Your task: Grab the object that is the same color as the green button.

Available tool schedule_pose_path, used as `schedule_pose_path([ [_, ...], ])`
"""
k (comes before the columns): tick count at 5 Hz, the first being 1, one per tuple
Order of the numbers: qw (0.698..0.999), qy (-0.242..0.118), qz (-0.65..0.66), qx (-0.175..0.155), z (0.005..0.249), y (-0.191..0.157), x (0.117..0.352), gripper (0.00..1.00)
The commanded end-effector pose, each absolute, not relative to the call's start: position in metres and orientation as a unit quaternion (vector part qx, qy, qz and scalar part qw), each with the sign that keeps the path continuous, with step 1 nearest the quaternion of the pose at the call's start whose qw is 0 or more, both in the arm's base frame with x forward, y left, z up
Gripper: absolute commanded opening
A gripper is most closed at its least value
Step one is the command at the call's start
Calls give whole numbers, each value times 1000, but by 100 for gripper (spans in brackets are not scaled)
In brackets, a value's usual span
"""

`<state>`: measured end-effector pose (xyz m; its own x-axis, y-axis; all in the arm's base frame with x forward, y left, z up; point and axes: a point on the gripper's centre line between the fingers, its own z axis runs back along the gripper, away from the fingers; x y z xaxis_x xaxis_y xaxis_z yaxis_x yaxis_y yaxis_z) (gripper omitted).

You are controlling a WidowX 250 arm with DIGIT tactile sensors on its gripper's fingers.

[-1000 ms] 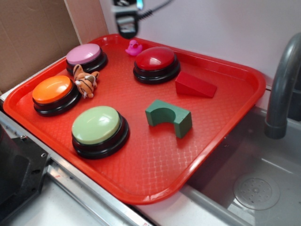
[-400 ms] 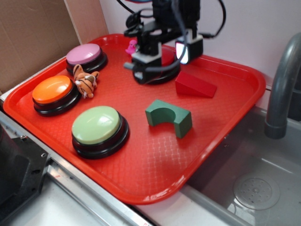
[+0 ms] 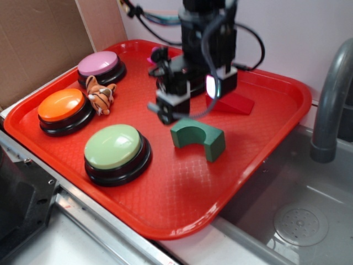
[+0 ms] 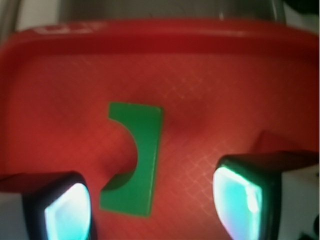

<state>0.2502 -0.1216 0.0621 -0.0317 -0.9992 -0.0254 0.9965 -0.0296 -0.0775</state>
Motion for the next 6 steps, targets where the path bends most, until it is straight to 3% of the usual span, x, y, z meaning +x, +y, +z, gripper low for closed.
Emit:
schedule_pose_path([
  [1, 700, 37, -713, -29, 43, -146, 217, 100],
  [2, 709, 47, -703, -32, 36, -148, 216, 100],
  [3, 727, 67, -683, -8, 29, -147, 217, 0],
  [5, 760, 50, -648, 16, 52, -137, 222, 0],
  [6, 805, 31, -590, 51, 85, -128, 223, 0],
])
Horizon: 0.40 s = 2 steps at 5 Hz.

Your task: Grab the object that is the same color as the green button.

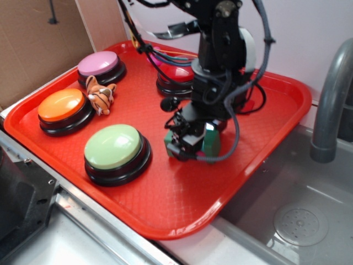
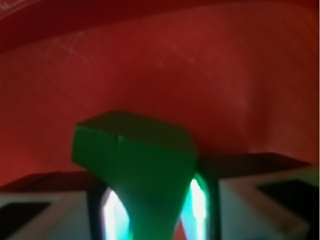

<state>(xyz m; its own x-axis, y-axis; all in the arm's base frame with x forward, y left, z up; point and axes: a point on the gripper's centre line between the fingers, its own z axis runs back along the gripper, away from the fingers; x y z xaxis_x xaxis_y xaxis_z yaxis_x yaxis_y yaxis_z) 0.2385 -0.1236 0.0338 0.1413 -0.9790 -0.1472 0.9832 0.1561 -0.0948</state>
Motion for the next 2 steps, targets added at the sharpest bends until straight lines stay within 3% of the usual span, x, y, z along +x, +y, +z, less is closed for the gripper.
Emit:
schedule_pose_path([
  [1, 873, 12, -485, 38, 135, -115, 221, 0],
  [2, 926, 25, -372, 56, 184, -109, 208, 0],
])
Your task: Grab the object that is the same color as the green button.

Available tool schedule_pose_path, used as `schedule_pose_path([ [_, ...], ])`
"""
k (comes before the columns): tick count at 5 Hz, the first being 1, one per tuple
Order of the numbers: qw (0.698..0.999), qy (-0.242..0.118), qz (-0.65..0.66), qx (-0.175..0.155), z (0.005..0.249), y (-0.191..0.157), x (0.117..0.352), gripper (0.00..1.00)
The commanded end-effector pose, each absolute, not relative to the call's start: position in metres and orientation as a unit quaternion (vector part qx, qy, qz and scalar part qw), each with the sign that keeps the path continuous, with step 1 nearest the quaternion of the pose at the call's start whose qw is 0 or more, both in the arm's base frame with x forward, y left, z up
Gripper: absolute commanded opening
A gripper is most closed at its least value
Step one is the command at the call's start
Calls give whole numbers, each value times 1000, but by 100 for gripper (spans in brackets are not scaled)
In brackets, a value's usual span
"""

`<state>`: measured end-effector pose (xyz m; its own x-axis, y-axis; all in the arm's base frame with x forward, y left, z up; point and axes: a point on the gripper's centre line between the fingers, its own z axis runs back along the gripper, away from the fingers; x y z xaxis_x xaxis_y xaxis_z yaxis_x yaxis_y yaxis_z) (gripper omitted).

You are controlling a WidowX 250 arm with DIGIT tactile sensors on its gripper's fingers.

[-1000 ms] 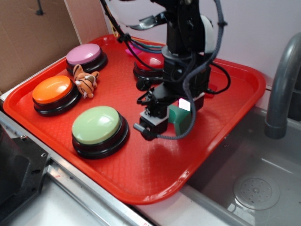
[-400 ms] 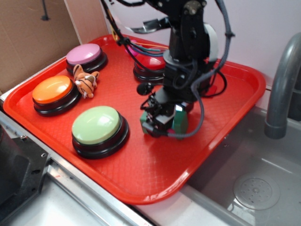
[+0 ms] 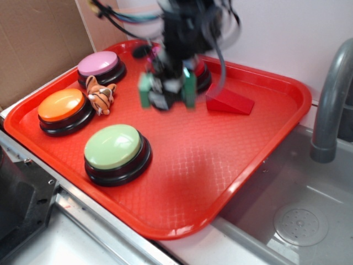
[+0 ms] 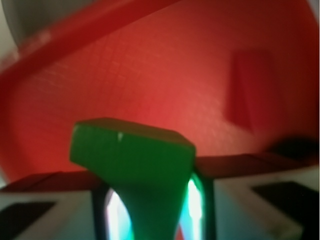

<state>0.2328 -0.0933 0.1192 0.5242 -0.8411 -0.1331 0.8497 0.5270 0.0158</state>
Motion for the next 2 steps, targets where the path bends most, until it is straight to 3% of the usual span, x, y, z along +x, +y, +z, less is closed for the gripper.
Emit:
schedule_pose_path([
  [1, 966, 19, -253, 54, 217, -107, 196, 0],
  [2, 988, 39, -131, 65, 221, -102, 194, 0],
])
